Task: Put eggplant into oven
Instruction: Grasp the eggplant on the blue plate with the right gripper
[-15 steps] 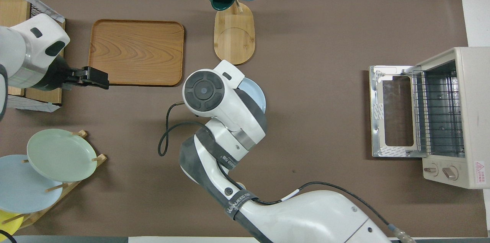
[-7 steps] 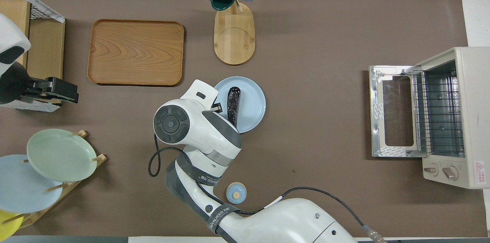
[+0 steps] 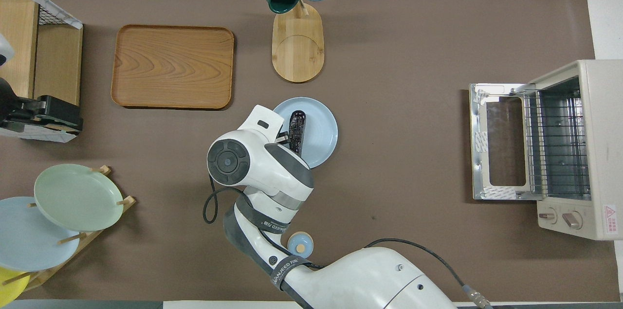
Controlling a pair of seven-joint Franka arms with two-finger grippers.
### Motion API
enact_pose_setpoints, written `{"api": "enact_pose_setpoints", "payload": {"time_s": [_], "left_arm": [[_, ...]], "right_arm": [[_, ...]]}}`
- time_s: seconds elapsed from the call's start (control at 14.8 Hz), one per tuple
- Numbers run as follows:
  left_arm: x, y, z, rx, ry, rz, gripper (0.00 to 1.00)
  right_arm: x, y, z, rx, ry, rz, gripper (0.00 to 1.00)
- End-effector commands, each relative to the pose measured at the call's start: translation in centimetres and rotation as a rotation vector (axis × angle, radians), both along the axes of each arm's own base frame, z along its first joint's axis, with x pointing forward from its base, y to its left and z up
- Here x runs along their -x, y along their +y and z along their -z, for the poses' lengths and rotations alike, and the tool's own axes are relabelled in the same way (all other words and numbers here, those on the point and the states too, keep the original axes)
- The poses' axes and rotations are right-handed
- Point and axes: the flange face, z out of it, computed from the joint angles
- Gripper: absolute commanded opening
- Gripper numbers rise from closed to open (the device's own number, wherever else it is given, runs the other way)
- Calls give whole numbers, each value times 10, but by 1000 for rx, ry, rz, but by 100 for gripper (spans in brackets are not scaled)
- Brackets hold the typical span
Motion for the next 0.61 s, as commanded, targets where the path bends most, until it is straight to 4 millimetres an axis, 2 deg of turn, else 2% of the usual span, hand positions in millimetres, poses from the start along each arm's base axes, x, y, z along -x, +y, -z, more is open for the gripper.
{"api": "enact_pose_setpoints", "payload": {"time_s": [0.0, 0.2, 0.34, 0.41, 0.47, 0.54], "left_arm": [[1, -1, 0, -16, 11, 11, 100], [3, -4, 4, 4, 21, 0, 100], [2, -3, 5, 31, 16, -8, 100], [2, -3, 8, 33, 19, -8, 100], [2, -4, 9, 32, 20, -5, 100], [2, -4, 9, 33, 19, -5, 100]], "right_arm": [[4, -7, 3, 8, -12, -27, 0], [5, -8, -2, 77, -26, -72, 0], [0, -18, -32, 200, -37, -115, 0], [-4, -27, -38, 229, -25, -99, 0], [-11, -43, -56, 238, -25, -65, 0], [-24, -69, -68, 258, -12, -12, 0]]}}
